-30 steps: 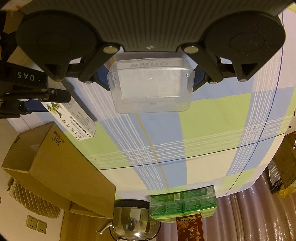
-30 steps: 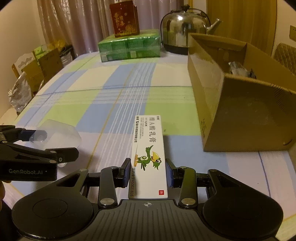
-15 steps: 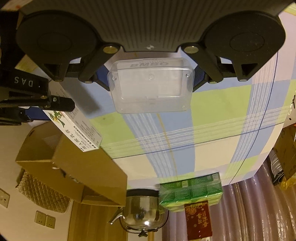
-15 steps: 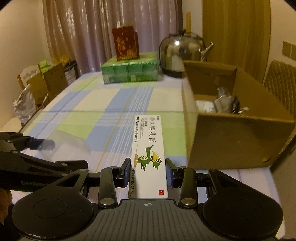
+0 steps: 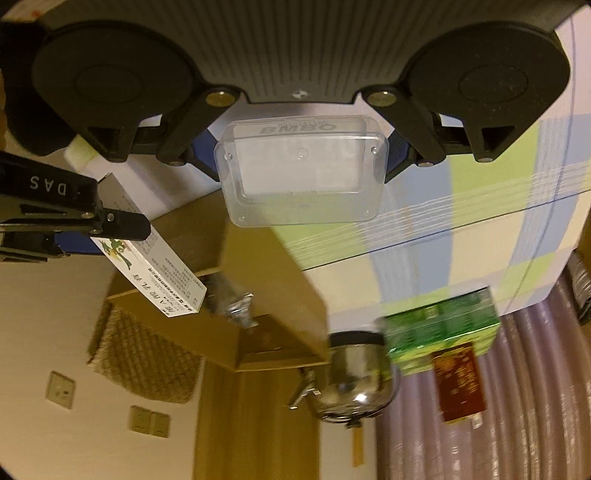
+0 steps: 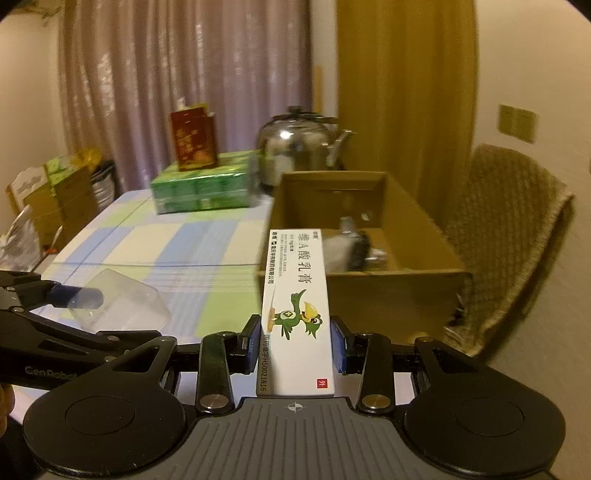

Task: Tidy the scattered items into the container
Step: 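Lift the container and tablets box and carry both over the cardboard box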

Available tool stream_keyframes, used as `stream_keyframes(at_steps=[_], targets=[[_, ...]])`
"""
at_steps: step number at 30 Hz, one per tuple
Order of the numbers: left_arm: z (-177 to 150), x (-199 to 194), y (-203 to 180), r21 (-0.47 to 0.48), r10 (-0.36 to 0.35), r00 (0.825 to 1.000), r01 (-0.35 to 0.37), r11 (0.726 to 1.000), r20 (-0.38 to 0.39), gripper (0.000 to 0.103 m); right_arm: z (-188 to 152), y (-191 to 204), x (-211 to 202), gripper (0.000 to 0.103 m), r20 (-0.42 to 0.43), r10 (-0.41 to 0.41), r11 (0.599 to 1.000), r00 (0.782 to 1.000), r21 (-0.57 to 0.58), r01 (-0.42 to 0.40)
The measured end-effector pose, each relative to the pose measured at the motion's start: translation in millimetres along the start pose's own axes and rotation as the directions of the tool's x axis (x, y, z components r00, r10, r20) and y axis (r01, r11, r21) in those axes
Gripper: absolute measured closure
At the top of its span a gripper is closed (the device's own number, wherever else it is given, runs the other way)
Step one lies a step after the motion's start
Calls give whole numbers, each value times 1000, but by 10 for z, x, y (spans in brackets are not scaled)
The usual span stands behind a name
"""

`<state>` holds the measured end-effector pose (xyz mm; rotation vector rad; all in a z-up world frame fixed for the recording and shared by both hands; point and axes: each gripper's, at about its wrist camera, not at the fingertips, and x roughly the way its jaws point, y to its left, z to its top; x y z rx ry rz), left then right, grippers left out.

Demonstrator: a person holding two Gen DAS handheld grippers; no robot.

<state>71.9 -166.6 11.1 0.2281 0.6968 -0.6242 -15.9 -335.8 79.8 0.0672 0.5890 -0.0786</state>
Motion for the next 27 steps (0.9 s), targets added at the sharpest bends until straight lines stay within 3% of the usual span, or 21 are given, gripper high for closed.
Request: stream_keyframes(at_steps=[11, 27], targets=[[180, 60, -498, 44, -74, 997, 73, 996, 17, 19, -46, -449, -221, 68, 5, -66, 997, 998, 41, 66], [447, 115, -645, 55, -96, 994, 93, 994, 55, 19, 95, -701, -228, 68, 31, -84, 995, 996, 53, 83]])
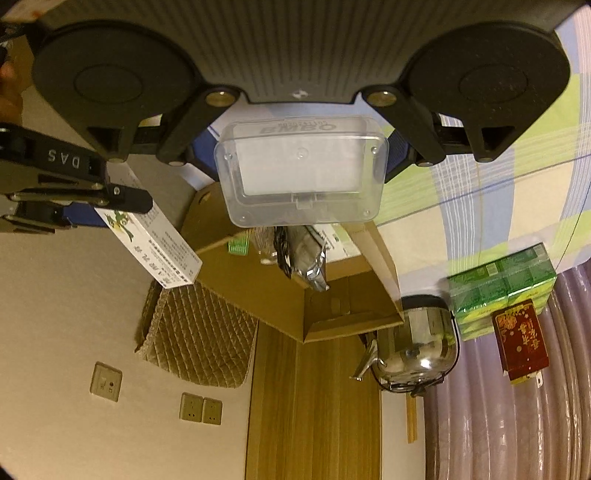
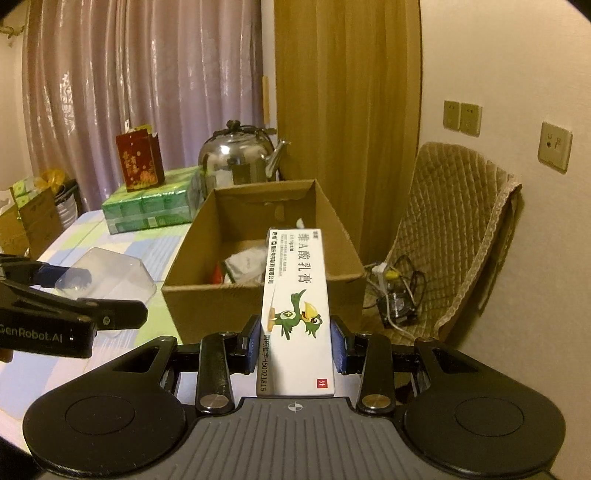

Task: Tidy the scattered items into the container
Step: 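Lift the container and tablets box and carry both over the cardboard box, then lower the clear container into the box and open the left tool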

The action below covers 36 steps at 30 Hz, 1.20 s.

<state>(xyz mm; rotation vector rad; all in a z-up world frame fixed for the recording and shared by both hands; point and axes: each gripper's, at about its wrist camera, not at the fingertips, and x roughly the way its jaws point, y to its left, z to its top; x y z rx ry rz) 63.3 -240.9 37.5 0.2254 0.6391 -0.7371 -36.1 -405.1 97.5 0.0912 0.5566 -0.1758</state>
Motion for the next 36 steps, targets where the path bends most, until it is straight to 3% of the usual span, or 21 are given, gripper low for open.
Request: stream_keyframes(at_steps=[11, 18, 34, 36], targets=[[466, 241, 23, 5, 3, 998, -3, 1000, 57, 19, 567, -137, 364, 68, 25, 53, 998, 998, 21, -53], [777, 594, 30, 79, -9, 997, 4, 997, 71, 19, 934, -226, 750, 68, 34, 52, 999, 998, 12, -52], [870, 1200, 126, 126, -33, 999, 29, 992, 29, 19, 1025, -337, 1346, 68, -16, 50, 998, 999, 24, -50], [874, 1235, 137, 112, -28, 999, 25, 993, 30, 14, 1018, -343, 1358, 68, -16, 48, 999, 999, 23, -47]])
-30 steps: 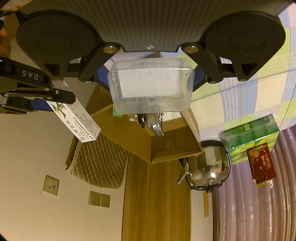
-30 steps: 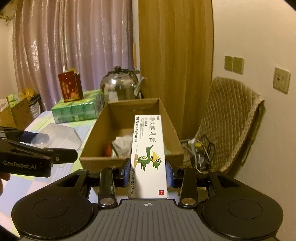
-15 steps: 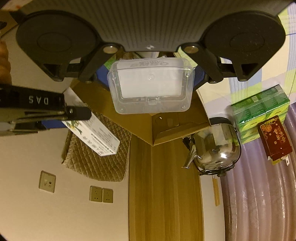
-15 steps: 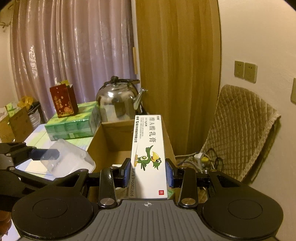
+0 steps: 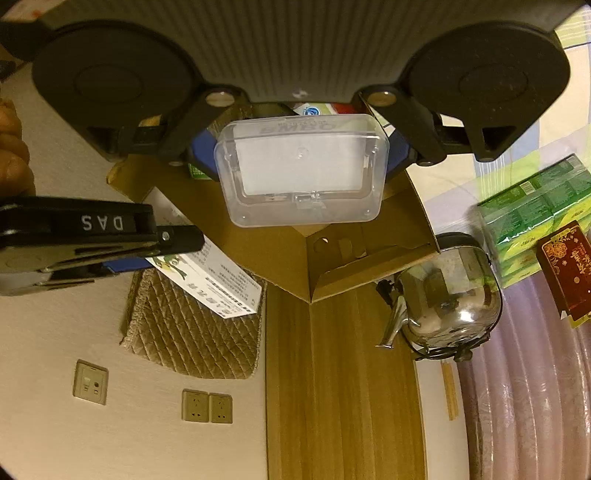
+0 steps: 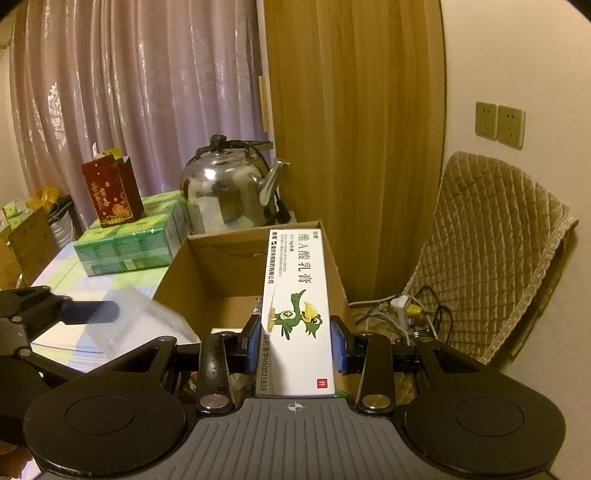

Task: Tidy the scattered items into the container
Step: 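Lower the clear container into the box and open the left tool, then lower the tablets box into the box and open the right tool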

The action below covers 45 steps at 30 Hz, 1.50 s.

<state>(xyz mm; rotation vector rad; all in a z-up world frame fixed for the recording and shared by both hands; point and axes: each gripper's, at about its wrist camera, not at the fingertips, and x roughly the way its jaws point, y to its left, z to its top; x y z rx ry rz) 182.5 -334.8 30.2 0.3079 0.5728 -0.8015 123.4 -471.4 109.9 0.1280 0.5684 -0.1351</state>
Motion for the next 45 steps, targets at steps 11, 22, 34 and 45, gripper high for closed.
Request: stream_keyframes(at_steps=[11, 22, 34, 45], targets=[[-90, -138, 104, -33, 21, 1000, -20, 999, 14, 8, -23, -7, 10, 68, -5, 7, 1000, 1000, -1, -7], [-107, -269, 136, -41, 36, 999, -35, 999, 13, 8, -41, 108, 38, 68, -17, 25, 1000, 1000, -12, -25], [-141, -260, 138, -49, 36, 999, -36, 998, 7, 8, -9, 146, 170, 68, -39, 43, 999, 998, 2, -43], [-224, -326, 241, -100, 44, 999, -45, 994, -11, 8, -28, 105, 97, 25, -9, 32, 999, 999, 21, -32]])
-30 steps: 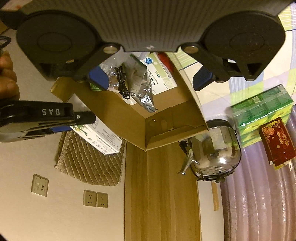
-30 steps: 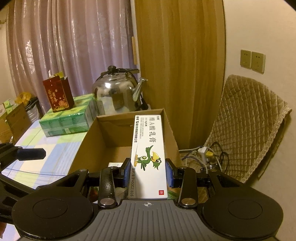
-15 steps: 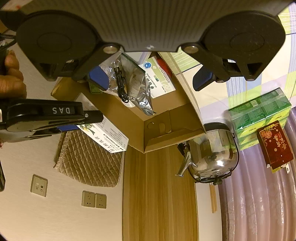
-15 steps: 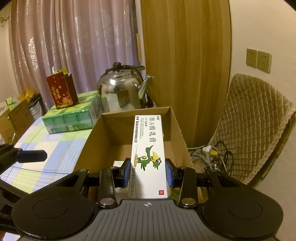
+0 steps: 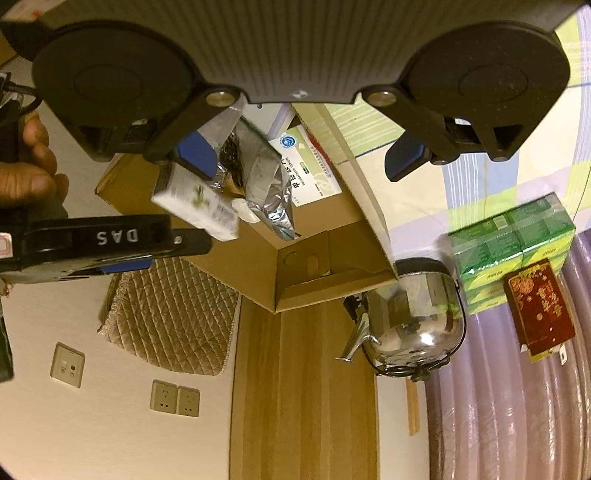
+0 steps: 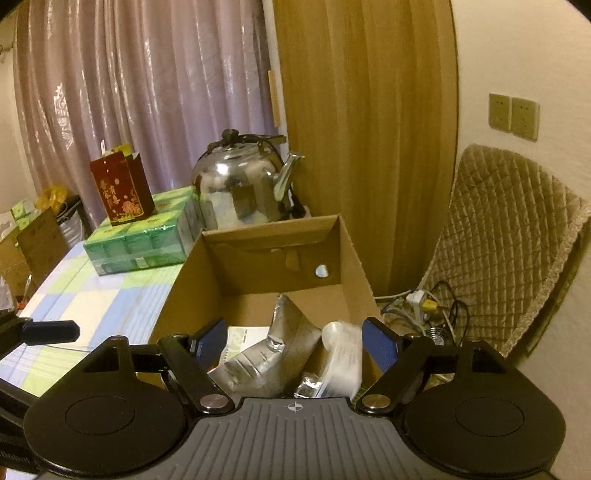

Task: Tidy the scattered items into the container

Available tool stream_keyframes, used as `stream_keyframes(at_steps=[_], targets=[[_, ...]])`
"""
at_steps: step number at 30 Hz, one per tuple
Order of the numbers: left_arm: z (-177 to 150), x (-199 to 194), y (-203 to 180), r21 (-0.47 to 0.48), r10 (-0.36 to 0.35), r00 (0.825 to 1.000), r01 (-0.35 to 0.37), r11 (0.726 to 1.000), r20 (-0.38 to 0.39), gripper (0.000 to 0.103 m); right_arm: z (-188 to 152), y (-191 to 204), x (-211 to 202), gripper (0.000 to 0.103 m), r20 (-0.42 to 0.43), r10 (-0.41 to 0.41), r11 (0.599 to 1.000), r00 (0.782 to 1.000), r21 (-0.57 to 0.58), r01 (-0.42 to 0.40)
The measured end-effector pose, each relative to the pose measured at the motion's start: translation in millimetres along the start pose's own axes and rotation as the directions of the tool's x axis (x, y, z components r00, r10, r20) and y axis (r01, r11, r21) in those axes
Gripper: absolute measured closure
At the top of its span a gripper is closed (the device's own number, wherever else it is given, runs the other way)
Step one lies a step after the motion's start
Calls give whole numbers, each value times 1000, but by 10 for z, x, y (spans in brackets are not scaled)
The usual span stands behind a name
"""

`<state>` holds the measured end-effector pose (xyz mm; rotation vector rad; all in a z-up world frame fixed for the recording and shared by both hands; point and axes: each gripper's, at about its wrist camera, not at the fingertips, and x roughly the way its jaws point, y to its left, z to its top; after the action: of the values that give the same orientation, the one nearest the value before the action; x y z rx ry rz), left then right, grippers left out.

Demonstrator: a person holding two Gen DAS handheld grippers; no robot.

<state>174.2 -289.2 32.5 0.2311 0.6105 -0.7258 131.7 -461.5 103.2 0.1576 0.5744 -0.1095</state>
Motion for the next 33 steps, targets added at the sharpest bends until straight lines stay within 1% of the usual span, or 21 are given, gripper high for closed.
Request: stream_keyframes(at_steps=[3, 7, 10, 14, 17, 21, 23, 25, 28, 33], targets=[[-32, -56, 31, -31, -4, 1000, 4, 1000, -5, 8, -33, -42, -104, 24, 7, -11, 1000, 1000, 23, 11], [-107, -183, 50, -73, -6, 1000, 6, 997, -10, 7, -116, -107, -333, 14, 25, -30, 997, 999, 69, 29], [-186, -306, 57, -117, -13, 1000, 10, 993, -22, 7, -220, -122, -557, 9, 27, -40, 996, 999, 81, 38], [-295, -504, 14, -167, -8, 1000, 4, 986, -22, 3, -386, -115, -871, 5, 21, -59, 994, 998, 98, 56], [-391, -647, -58, -198, -3, 999, -4, 980, -38, 1, -510, -68, -1112, 2, 19, -72, 993, 997, 97, 69], [-504, -825, -185, -206, -5, 998, -8, 979, -60, 1, -627, 37, -1356, 2, -4, -91, 995, 996, 48, 92], [-544, -911, -263, -193, 13, 998, -26, 981, -67, 1, -682, 82, -1475, 2, -5, -98, 995, 995, 29, 98], [-587, -988, -323, -201, 29, 996, -45, 979, -79, 1, -737, 107, -1583, 2, -13, -103, 994, 995, 24, 103], [-652, -1112, -379, -233, 19, 996, -40, 972, -90, 1, -816, 124, -1715, 2, -30, -99, 995, 995, 23, 100], [-746, -1306, -498, -250, 32, 995, -55, 967, -92, 1, -920, 161, -1932, 2, -46, -96, 995, 994, 12, 97]])
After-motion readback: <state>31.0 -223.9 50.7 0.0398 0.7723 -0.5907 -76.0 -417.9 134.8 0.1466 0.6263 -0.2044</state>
